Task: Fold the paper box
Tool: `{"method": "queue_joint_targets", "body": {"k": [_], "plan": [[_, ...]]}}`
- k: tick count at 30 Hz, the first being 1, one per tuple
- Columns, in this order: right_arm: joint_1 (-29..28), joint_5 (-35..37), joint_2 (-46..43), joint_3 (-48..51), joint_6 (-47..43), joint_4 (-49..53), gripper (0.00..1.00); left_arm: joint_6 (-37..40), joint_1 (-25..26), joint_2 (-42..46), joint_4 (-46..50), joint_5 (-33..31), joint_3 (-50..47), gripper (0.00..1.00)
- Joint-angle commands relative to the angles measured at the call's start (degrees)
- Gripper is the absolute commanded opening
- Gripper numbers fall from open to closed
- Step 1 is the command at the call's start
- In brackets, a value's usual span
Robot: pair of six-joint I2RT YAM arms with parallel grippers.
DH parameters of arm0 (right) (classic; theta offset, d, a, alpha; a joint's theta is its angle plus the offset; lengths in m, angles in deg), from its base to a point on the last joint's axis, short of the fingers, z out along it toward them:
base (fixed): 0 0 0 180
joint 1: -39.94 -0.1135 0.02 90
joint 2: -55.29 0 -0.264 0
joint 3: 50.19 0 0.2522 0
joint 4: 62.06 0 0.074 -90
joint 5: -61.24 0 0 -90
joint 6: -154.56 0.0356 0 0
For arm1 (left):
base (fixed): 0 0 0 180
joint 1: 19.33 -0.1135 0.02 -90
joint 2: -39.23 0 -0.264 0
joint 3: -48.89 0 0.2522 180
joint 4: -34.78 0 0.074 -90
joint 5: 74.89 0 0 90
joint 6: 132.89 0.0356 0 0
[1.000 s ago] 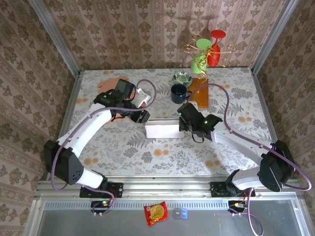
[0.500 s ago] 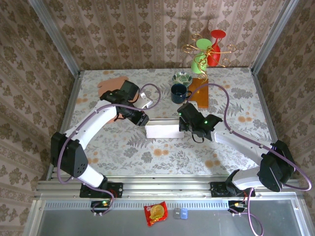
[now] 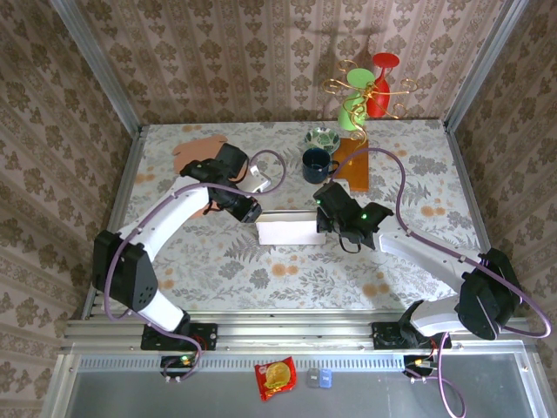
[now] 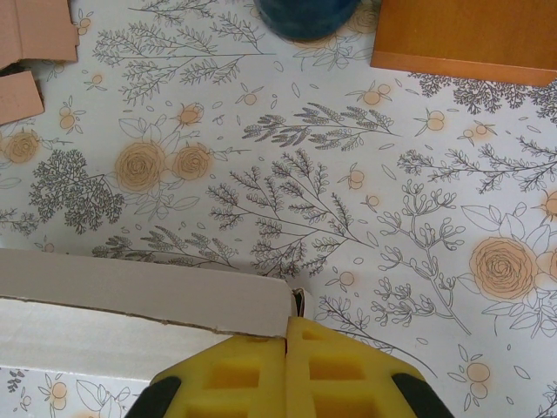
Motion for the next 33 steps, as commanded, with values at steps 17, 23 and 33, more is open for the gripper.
{"method": "queue_joint_targets", "body": {"k": [17, 23, 33], "plan": [[-0.7, -1.9, 0.9, 1.9, 0.5, 5.5, 0.00, -0.4, 0.7, -1.1, 0.3, 0.5, -0.2, 0.07], [-0.7, -1.7, 0.9, 1.5, 0.6, 5.9, 0.00, -6.2, 0.7, -1.7, 2.4, 4.1, 1.8, 0.05], [-0.6, -1.7, 0.9, 1.2, 1.2, 5.9, 0.00, -17.4, 0.8, -3.3, 7.4, 7.2, 5.4, 0.03]]}}
